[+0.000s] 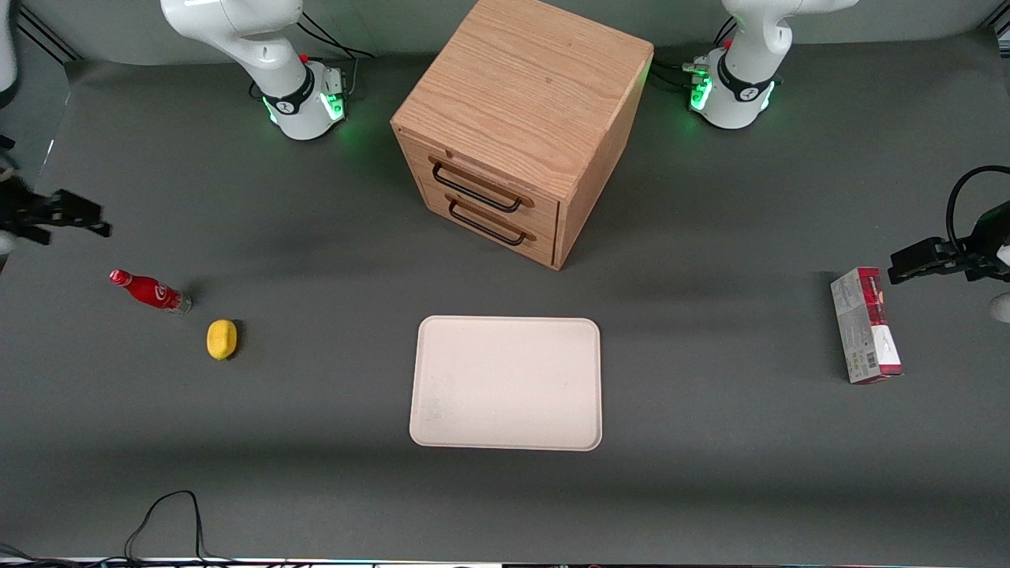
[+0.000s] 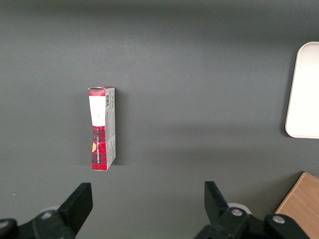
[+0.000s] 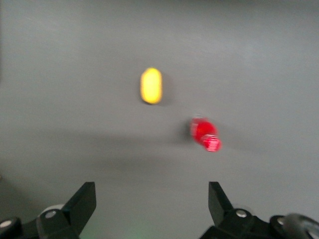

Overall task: Place coke bottle on tray
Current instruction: 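Move the right gripper down toward the red Coca-Cola bottle, then close the right gripper around the red Coca-Cola bottle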

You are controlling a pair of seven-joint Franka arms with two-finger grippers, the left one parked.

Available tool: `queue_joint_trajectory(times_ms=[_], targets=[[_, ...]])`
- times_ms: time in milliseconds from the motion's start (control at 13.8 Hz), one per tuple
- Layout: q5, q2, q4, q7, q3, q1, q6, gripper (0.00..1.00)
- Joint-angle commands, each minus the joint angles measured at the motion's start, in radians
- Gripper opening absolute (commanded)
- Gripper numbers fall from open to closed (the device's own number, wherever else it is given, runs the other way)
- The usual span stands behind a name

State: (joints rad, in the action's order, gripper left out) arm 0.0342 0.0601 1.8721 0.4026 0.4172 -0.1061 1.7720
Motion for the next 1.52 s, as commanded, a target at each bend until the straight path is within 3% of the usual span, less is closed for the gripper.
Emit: queue_joint_trajectory(times_ms=[0,434,506,723,940,1012,1157,1301,1373,1446], targets=[[0.015,-0.033,0.069,0.102,0.066,-0.010,0.120,1.00],[0.000,-0.084,0.338,0.157,0.121,-0.007,0.516,1.00],[-0.022,-0.112,0.357,0.188,0.133,-0.007,0.564,1.00],[-0.216,-0.209,0.352,0.350,0.161,-0.007,0.592,1.00],[-0.240,-0.229,0.349,0.372,0.164,-0.007,0.606,0.96],[-0.240,-0.229,0.349,0.374,0.163,-0.007,0.606,0.84],[-0.238,-0.229,0.348,0.374,0.164,-0.009,0.606,0.42],[-0.237,-0.232,0.334,0.371,0.160,-0.012,0.603,0.09],[-0.237,-0.236,0.325,0.366,0.158,-0.014,0.598,0.00],[-0.237,-0.238,0.320,0.354,0.152,-0.017,0.598,0.00]])
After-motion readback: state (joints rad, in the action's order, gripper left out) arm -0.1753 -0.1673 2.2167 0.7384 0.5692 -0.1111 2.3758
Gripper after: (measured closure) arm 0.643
